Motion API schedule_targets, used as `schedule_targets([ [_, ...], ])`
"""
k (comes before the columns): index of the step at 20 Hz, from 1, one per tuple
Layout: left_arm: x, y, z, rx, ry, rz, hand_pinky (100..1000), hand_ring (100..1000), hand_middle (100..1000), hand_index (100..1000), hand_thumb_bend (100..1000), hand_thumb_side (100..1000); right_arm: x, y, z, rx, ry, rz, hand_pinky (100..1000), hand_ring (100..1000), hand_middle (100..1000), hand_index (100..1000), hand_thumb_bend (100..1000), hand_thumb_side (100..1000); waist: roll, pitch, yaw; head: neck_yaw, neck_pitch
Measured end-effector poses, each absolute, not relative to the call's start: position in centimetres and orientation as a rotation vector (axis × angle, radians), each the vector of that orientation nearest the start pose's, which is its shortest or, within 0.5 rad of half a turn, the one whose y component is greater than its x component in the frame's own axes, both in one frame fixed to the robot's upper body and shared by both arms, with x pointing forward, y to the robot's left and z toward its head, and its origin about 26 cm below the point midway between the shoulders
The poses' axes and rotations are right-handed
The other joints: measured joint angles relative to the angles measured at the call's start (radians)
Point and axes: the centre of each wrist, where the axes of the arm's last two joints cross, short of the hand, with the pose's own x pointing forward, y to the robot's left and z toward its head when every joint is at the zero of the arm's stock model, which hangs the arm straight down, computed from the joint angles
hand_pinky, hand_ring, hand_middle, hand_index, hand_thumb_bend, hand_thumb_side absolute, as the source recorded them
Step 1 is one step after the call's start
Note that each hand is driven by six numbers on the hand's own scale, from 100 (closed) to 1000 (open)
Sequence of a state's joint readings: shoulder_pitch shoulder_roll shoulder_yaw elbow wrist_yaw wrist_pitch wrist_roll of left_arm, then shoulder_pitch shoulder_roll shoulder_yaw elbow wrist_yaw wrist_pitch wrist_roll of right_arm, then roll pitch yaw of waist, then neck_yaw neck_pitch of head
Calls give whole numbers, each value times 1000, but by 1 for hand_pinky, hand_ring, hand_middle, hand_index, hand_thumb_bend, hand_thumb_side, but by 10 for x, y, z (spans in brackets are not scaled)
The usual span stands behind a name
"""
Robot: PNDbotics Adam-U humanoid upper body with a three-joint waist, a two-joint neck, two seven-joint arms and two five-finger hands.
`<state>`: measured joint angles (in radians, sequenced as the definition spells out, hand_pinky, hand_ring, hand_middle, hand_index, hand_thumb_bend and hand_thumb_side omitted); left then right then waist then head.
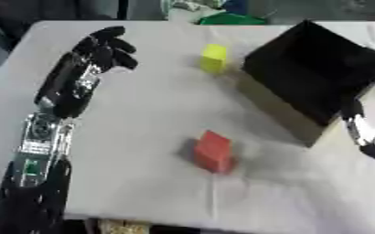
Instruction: Pick up objects on the table and place them in the box.
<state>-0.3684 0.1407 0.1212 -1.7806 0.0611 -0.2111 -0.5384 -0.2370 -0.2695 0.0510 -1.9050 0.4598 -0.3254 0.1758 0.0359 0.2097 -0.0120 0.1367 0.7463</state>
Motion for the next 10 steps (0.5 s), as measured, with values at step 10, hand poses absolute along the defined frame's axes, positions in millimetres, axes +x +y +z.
schedule_targets([
  [10,390,243,189,-143,-2152,-1369,731,675,699,894,212,517,306,-250,153,-431,-2282,944,982,729,840,1000,100,563,6,-11,-13,0,1],
])
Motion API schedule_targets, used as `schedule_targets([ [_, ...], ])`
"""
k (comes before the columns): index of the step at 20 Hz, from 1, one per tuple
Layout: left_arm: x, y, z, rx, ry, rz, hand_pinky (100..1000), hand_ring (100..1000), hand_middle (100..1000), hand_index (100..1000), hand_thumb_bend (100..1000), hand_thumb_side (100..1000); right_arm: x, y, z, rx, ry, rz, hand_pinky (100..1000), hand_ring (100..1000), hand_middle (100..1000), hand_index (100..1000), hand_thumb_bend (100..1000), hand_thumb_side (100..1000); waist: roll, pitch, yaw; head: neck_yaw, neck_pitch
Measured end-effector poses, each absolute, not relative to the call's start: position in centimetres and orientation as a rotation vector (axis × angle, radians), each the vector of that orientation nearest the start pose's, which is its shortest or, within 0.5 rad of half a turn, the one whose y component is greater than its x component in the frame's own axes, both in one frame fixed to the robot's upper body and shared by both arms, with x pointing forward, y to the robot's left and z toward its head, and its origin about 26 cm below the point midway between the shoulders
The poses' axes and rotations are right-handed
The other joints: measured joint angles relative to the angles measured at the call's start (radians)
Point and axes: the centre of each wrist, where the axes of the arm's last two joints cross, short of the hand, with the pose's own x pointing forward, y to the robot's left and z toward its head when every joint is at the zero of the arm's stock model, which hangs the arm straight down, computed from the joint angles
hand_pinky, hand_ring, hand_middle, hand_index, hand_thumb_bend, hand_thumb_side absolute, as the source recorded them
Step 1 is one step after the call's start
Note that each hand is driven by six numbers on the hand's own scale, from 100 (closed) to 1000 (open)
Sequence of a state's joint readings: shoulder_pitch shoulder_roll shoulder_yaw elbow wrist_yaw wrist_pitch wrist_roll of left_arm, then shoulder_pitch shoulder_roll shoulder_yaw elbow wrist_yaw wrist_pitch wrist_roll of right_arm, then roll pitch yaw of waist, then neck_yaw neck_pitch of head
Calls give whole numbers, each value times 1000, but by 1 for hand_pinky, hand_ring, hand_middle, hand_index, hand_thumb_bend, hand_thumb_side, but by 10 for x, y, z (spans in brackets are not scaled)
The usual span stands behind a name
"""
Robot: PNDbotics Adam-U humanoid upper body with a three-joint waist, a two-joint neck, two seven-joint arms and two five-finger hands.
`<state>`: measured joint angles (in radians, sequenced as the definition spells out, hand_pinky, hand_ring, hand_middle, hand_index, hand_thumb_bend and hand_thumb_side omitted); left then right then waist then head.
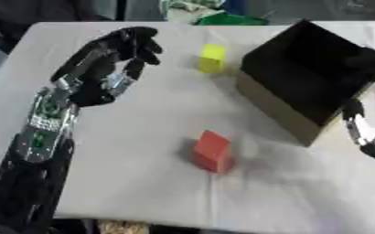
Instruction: Pick up objects on the table and place them in the box.
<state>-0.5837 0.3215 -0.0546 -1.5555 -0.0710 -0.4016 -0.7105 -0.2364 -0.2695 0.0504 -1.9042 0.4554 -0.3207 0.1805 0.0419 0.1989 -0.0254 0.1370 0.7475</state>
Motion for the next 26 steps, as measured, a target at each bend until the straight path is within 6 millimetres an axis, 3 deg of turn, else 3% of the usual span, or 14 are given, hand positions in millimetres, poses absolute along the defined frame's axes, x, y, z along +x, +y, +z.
schedule_targets([
  [8,430,210,191,-31,-1968,-1645,737,681,717,895,376,500,306,-250,150,-422,-2269,948,982,730,841,1000,100,564,5,-9,-15,0,5],
  [13,438,196,190,53,-1944,-1756,757,699,737,891,616,502,306,-250,149,-421,-2265,950,982,730,841,1000,100,563,5,-9,-17,-1,8],
  [26,432,154,200,177,-1935,-2046,768,684,731,879,692,486,307,-250,147,-415,-2250,958,983,730,842,1000,100,558,10,-13,-24,-7,9],
])
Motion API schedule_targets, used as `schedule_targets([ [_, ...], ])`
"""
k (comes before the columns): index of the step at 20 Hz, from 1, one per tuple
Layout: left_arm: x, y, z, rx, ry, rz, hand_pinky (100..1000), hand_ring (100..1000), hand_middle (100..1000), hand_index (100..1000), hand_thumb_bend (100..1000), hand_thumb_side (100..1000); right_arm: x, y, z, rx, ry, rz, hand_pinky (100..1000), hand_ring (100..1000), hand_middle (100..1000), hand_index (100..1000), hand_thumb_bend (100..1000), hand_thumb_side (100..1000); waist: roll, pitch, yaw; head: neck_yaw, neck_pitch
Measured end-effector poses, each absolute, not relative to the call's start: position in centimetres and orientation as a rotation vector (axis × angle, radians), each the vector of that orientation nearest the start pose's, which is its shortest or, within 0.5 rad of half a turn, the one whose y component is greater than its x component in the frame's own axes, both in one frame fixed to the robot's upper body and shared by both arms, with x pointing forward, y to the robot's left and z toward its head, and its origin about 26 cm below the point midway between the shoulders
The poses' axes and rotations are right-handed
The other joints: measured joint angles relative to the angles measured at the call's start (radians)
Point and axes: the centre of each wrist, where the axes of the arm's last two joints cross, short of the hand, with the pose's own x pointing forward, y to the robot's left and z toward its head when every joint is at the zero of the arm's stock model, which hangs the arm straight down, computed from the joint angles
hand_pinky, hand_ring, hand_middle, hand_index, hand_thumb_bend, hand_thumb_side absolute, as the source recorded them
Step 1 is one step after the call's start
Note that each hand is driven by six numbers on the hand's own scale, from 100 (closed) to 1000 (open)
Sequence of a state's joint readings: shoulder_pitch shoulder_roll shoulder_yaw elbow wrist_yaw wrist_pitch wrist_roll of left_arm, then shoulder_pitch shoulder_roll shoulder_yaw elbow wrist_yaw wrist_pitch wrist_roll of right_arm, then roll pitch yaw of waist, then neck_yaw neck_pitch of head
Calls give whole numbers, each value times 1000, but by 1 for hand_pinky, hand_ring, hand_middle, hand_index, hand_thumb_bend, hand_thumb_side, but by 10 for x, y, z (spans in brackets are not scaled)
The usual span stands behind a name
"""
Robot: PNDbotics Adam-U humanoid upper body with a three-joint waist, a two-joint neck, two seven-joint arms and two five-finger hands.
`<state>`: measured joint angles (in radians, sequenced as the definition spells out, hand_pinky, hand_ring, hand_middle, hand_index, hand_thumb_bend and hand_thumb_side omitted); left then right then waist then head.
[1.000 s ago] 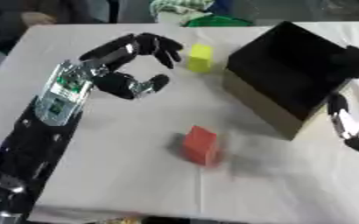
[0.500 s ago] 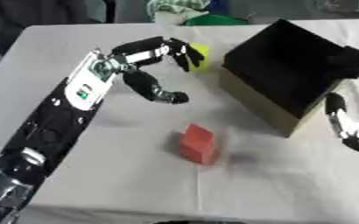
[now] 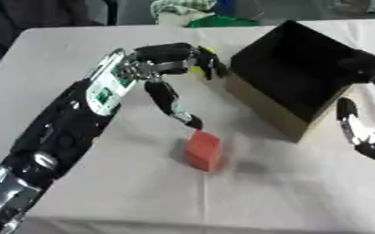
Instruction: Pick up objects on the table and place them in the box.
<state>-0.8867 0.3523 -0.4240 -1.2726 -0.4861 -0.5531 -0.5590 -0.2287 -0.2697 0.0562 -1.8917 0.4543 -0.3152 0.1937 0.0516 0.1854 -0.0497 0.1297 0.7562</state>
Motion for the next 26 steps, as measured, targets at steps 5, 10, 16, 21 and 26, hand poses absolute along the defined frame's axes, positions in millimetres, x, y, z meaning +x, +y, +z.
schedule_targets([
  [5,427,143,202,-233,2260,2544,768,686,731,879,702,501,307,-250,146,-412,-2244,961,984,729,842,1000,100,559,2,-1,-2,-1,0],
  [10,425,144,198,-268,2153,2610,765,682,729,878,711,521,307,-249,145,-407,-2239,965,984,728,842,1000,100,559,5,-2,-2,-1,0],
  [16,425,145,191,-283,2075,2665,762,677,724,879,709,536,307,-249,145,-405,-2236,969,985,728,842,1000,100,558,8,-4,0,-4,4],
  [21,424,148,185,-286,2034,2700,760,670,716,879,707,543,307,-250,144,-404,-2229,971,985,727,842,1000,100,558,8,-8,2,-6,8],
  [26,423,155,181,-279,2011,2732,758,667,713,882,704,553,307,-250,142,-402,-2223,970,985,728,842,1000,100,558,11,-14,8,-9,8],
])
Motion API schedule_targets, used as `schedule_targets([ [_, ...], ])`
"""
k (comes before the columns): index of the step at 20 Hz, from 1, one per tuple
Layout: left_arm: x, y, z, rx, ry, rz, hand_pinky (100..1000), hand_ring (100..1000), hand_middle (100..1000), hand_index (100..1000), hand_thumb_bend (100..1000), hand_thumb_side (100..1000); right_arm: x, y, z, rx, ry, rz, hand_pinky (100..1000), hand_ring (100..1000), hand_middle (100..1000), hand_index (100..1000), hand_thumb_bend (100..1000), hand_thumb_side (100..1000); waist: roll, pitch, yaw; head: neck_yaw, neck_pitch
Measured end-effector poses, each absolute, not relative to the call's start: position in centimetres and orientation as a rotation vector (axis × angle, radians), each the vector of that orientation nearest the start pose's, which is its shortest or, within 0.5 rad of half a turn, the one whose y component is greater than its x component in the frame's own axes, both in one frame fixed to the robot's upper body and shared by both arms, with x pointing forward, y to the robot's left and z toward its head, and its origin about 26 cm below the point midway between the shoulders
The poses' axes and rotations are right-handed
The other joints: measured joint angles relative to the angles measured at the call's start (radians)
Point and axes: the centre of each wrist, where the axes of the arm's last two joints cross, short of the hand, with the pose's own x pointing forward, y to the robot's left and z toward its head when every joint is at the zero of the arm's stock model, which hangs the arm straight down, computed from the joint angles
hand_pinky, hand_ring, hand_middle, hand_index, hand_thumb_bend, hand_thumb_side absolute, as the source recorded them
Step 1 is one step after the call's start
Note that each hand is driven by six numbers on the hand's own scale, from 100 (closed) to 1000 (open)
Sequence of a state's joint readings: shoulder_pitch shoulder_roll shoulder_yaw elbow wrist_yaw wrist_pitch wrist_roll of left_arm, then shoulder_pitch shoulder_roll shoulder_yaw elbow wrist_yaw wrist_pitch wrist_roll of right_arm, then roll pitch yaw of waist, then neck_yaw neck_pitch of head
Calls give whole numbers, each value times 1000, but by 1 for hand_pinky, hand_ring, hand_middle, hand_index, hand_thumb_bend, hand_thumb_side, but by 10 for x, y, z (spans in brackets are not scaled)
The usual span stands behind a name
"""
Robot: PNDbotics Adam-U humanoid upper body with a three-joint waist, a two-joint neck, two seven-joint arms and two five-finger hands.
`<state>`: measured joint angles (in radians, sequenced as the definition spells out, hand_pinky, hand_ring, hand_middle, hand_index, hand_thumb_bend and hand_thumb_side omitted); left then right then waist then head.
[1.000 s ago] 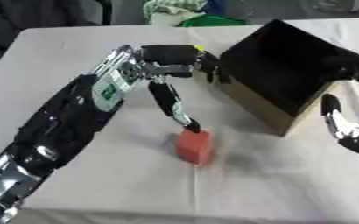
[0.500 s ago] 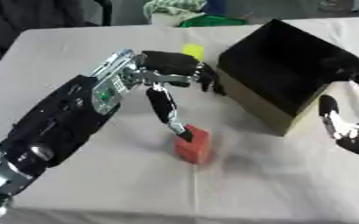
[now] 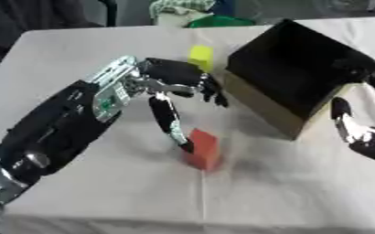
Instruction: Pick up objects on the table and place them in the box.
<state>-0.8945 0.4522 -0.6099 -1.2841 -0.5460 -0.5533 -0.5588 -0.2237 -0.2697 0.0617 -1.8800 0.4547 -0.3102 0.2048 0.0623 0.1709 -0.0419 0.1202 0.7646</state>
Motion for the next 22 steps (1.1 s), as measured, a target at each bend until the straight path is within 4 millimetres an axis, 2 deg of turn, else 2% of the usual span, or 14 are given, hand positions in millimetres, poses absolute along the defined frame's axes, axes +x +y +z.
schedule_targets([
  [8,420,158,173,-242,1995,2757,757,666,713,886,695,561,307,-251,140,-400,-2213,972,985,729,842,1000,100,556,2,-9,5,-7,0],
  [22,414,164,150,-238,1950,2820,749,648,691,867,645,539,307,-251,140,-399,-2209,974,986,728,841,1000,100,555,0,-4,-3,-9,0],
])
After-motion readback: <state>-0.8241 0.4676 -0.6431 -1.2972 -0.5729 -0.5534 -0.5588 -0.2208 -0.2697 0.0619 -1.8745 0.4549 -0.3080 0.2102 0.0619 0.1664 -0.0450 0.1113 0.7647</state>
